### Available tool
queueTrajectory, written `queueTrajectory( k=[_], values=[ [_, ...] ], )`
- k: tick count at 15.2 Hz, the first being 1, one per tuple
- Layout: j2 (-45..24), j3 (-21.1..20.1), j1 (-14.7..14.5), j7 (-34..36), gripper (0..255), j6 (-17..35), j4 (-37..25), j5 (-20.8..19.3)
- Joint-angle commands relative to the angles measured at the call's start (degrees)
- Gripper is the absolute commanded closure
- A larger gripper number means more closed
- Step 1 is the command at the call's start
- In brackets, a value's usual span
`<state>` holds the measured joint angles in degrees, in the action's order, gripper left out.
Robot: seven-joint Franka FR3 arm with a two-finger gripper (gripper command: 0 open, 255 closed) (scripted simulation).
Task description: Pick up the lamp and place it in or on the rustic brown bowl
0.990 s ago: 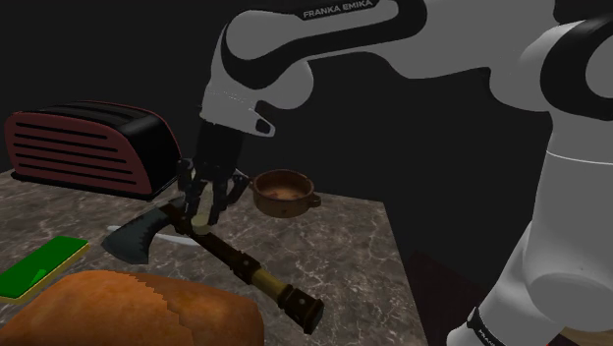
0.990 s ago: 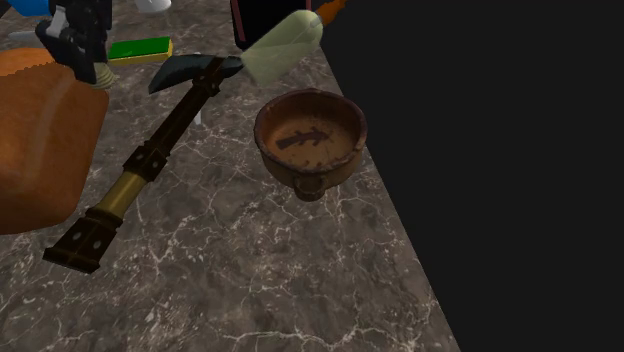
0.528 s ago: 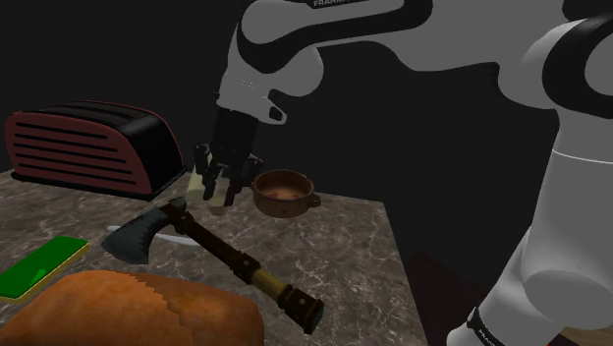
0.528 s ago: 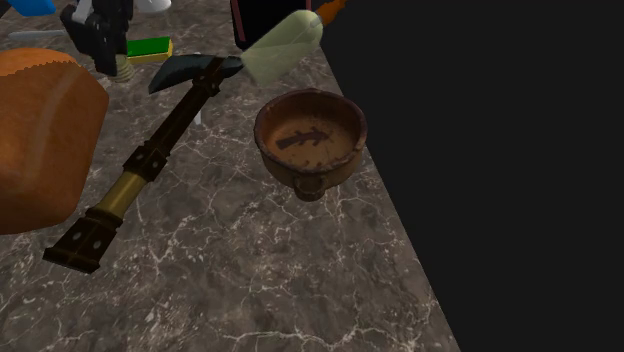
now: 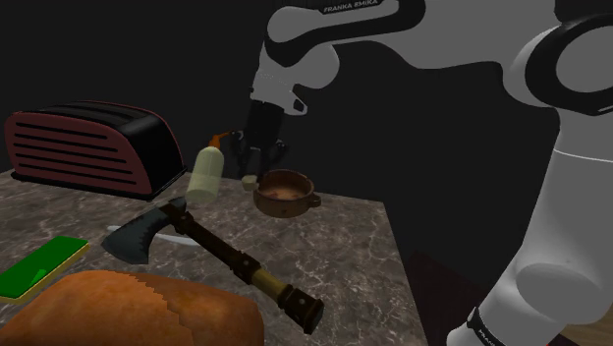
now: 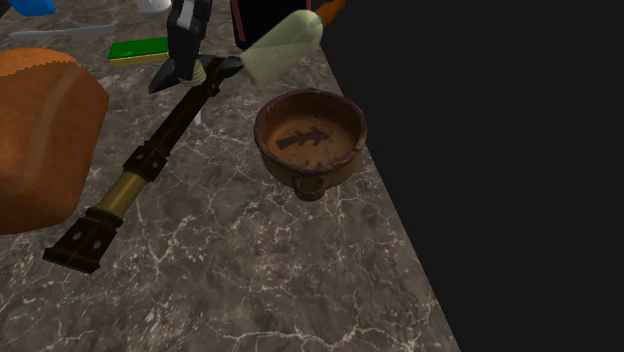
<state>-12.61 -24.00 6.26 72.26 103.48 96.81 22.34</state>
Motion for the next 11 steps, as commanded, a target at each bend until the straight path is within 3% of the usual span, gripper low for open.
queueTrajectory(
  k=[1,11],
  values=[
    [-0.11,0.99,1.53,-2.36,255,-0.99,-0.01,-0.12],
    [-5.8,5.98,8.58,-12.0,255,-8.53,-8.35,-2.98]
  ],
)
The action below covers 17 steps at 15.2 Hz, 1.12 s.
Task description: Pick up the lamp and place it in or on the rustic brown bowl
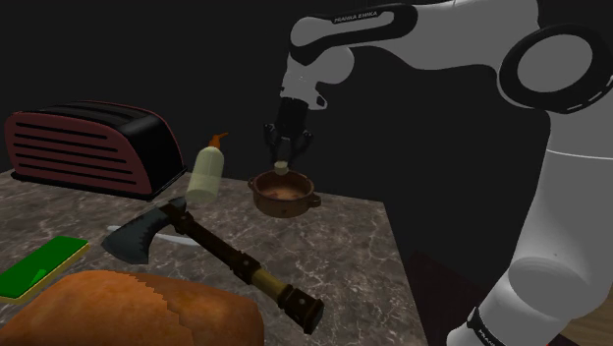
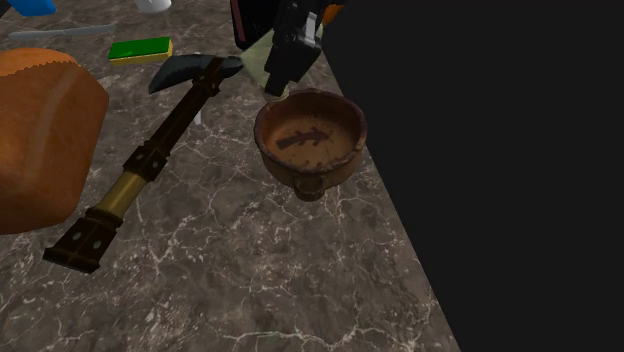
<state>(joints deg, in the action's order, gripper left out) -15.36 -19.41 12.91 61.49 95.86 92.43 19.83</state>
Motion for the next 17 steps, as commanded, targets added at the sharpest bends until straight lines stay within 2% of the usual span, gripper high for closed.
queueTrajectory(
  k=[1,11,17],
  values=[
    [-3.12,1.57,1.79,-1.5,255,-0.24,-3.35,-0.42],
    [-4.52,2.93,0.53,-3.97,255,6.12,2.01,-0.06],
    [-4.54,2.64,0.77,-3.91,255,6.15,2.02,-0.16]
  ],
)
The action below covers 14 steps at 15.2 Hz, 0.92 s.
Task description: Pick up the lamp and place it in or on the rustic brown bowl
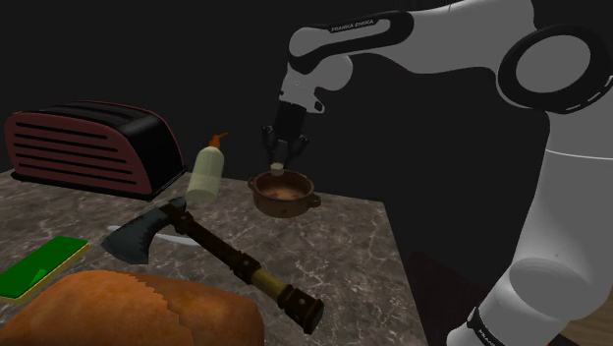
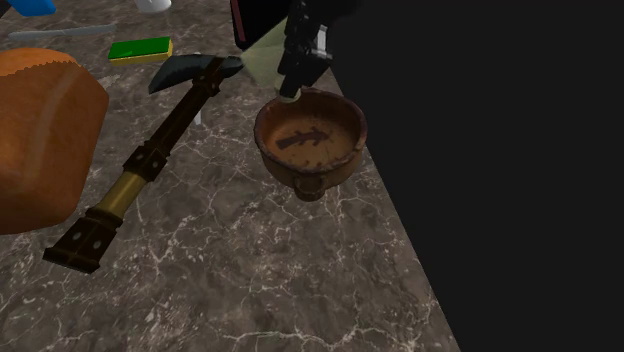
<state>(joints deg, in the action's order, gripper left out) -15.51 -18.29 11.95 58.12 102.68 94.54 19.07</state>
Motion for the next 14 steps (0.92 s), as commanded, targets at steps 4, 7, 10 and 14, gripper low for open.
queueTrajectory(
  k=[4,7,10,14],
  values=[
    [-2.6,1.6,2.27,-1.51,0,0.16,2.83,1.23],
    [-2.67,1.56,2.2,-1.16,0,-0.89,1.65,1.13],
    [-4.62,1.15,2.94,-0.03,0,-4.36,-3.83,0.02],
    [-4.97,2.82,2.3,0.08,0,-7.9,-7.61,0.14]
  ],
)
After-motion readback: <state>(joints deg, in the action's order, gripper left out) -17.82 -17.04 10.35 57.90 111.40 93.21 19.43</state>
